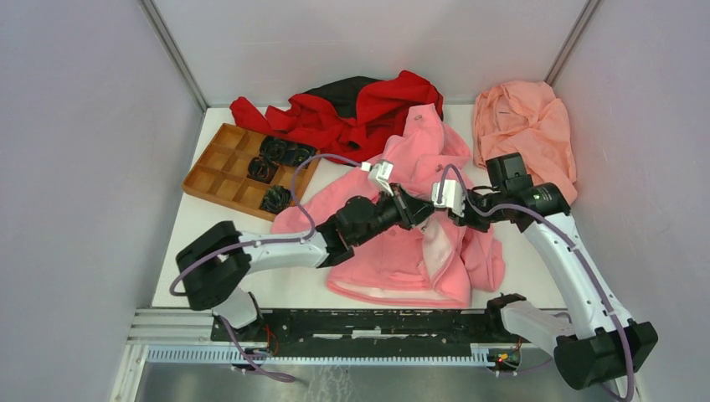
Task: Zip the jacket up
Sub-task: Adjust the jacket at the center of the board.
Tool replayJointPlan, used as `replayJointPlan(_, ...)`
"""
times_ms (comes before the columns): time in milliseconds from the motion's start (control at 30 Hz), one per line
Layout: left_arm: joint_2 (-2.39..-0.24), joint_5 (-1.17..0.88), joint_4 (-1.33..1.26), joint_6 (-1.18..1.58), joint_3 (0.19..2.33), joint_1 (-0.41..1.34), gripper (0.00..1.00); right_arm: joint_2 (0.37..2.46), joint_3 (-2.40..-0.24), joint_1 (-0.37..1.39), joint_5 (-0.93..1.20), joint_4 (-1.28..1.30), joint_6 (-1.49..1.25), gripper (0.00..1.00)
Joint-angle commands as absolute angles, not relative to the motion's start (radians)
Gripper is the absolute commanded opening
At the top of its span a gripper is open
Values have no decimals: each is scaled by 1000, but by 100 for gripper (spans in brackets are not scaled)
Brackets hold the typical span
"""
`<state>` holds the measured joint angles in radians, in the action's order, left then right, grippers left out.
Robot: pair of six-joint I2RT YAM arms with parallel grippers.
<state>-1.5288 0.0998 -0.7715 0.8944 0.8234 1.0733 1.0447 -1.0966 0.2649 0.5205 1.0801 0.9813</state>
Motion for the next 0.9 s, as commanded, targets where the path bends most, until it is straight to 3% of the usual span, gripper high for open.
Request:
replayJointPlan(0,-1641,27,-870,813,930,1049,2,1063,-1130,198,383,1224,1186,7)
replayJointPlan(533,-2032,20,-1017,958,1167,1031,2,1204,-1106,-126,384,1151,1408,11)
replayJointPlan(867,-2154,51,-1017,1108,1270,1003,2,1162,-1060,-268,410,864,1185,44)
